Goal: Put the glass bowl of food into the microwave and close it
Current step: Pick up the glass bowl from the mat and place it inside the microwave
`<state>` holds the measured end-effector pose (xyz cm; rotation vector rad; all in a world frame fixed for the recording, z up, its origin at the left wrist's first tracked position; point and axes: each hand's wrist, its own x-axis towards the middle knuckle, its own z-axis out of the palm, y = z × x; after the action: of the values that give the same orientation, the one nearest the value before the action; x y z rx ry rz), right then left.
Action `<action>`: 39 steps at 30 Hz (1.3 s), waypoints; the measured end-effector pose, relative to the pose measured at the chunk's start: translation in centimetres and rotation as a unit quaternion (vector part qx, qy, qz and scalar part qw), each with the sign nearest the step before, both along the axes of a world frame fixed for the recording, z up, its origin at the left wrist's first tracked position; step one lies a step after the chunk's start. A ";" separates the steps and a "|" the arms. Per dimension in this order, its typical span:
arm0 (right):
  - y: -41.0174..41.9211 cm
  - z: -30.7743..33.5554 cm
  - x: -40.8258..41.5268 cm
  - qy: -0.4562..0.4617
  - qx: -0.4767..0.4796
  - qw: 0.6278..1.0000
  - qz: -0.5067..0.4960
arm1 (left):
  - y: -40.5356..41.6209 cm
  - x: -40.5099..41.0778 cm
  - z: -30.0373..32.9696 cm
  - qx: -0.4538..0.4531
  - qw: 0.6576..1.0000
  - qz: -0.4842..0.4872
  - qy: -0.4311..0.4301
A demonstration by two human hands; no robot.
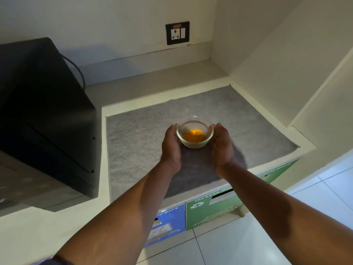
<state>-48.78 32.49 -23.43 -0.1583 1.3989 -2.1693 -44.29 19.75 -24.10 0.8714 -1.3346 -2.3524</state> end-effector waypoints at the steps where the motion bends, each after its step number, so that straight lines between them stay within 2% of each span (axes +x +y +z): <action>1: 0.0 0.1 0.1 -0.004 -0.016 1.000 -0.010 | 0.1 0.0 -0.1 0.003 1.000 -0.002 0.002; 10: 0.0 0.7 2.0 0.028 -0.001 0.999 -0.035 | 0.4 2.9 2.2 -0.019 0.999 -0.013 -0.035; 17: 0.4 3.4 7.0 0.114 0.076 0.990 -0.020 | 0.7 7.6 4.9 -0.040 0.999 -0.005 -0.010; 21: 0.4 4.7 11.7 0.126 0.061 0.990 -0.028 | 0.5 11.1 5.3 -0.026 1.000 0.005 0.003; 22: 0.0 6.1 16.4 0.126 0.054 0.990 -0.017 | 0.0 15.5 5.7 -0.028 0.999 0.006 0.014; 24: -0.2 7.0 18.2 0.086 0.038 0.995 -0.037 | -0.2 16.8 5.5 -0.022 1.000 0.002 0.005; 27: -0.8 7.4 22.2 0.091 0.033 0.995 -0.029 | -1.6 20.5 4.6 -0.023 1.000 0.002 -0.007; 34: -5.6 8.6 34.6 0.096 0.034 0.995 0.006 | -4.9 35.0 9.0 -0.057 0.997 0.043 0.009; 39: -9.7 9.1 40.6 0.093 0.029 0.994 0.055 | -7.9 42.4 11.3 -0.062 0.995 0.081 0.013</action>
<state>-8.14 22.84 -14.33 -0.4151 1.5162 -2.0625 -1.93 11.90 -12.84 0.8742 -1.3306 -2.1280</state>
